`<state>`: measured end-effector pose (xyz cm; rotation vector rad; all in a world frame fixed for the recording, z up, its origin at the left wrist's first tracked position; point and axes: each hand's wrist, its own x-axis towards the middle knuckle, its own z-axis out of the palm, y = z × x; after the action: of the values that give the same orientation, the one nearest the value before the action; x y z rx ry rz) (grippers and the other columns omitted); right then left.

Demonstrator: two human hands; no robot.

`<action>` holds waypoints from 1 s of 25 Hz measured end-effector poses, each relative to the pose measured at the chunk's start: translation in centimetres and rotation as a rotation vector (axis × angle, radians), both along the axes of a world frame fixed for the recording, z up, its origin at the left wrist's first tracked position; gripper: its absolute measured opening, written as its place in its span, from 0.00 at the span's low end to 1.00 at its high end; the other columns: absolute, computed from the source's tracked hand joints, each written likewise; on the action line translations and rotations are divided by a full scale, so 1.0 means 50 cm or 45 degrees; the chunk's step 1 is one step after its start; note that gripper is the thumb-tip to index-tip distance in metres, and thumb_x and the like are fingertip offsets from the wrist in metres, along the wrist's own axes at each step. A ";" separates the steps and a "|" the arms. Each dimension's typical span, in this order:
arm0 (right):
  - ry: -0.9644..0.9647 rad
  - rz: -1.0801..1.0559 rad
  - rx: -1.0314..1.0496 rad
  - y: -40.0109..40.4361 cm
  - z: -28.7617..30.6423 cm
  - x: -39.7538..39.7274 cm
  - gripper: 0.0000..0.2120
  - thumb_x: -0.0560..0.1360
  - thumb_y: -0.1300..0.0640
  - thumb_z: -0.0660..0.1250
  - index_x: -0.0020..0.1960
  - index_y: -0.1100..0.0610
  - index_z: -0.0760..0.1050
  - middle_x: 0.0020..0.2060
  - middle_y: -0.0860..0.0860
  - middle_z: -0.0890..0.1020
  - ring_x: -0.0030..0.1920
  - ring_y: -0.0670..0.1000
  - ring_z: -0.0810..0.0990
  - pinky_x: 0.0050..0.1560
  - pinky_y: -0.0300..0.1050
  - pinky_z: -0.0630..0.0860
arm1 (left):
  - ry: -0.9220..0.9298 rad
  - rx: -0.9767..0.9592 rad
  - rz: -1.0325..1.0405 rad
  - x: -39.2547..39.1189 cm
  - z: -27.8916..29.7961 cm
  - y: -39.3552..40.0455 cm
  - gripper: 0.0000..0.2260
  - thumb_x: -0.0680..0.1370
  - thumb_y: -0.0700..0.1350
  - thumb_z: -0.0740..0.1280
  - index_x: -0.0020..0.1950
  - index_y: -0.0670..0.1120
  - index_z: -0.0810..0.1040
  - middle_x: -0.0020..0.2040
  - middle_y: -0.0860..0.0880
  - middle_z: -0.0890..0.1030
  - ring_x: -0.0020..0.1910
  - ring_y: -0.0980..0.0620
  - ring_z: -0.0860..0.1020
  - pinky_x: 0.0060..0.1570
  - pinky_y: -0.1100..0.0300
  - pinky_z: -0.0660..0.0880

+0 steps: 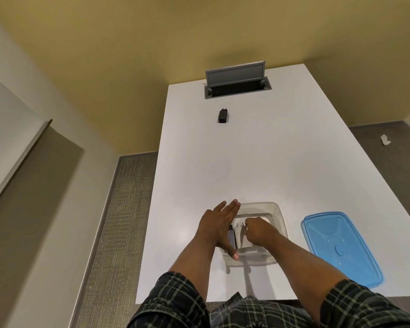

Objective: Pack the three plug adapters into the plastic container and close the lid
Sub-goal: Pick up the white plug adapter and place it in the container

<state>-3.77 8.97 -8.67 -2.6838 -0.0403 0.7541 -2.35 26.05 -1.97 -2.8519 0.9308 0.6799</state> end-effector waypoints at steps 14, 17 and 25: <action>-0.641 0.416 -0.287 -0.018 0.061 0.024 0.09 0.76 0.55 0.61 0.41 0.55 0.76 0.36 0.52 0.83 0.35 0.58 0.82 0.31 0.45 0.67 | -0.152 -0.150 -0.089 0.027 -0.033 0.014 0.52 0.71 0.77 0.60 0.84 0.48 0.49 0.84 0.50 0.50 0.83 0.47 0.53 0.78 0.47 0.55; -0.822 0.255 -0.275 -0.018 0.073 0.030 0.08 0.73 0.53 0.70 0.36 0.52 0.78 0.29 0.49 0.81 0.24 0.53 0.79 0.24 0.43 0.71 | -0.211 -0.208 -0.087 0.047 -0.033 0.015 0.45 0.76 0.74 0.55 0.84 0.47 0.50 0.84 0.49 0.51 0.83 0.48 0.53 0.79 0.48 0.54; -0.967 -0.067 -0.091 -0.037 0.072 0.093 0.09 0.76 0.48 0.69 0.39 0.50 0.78 0.32 0.47 0.80 0.26 0.51 0.78 0.23 0.42 0.70 | -0.271 -0.137 -0.005 0.136 -0.035 0.015 0.40 0.80 0.70 0.46 0.84 0.46 0.49 0.84 0.48 0.50 0.83 0.50 0.48 0.81 0.52 0.47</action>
<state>0.87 7.13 -5.05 -2.8574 -0.1297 -0.3143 4.47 26.79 -3.70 -2.9394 0.9659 0.3260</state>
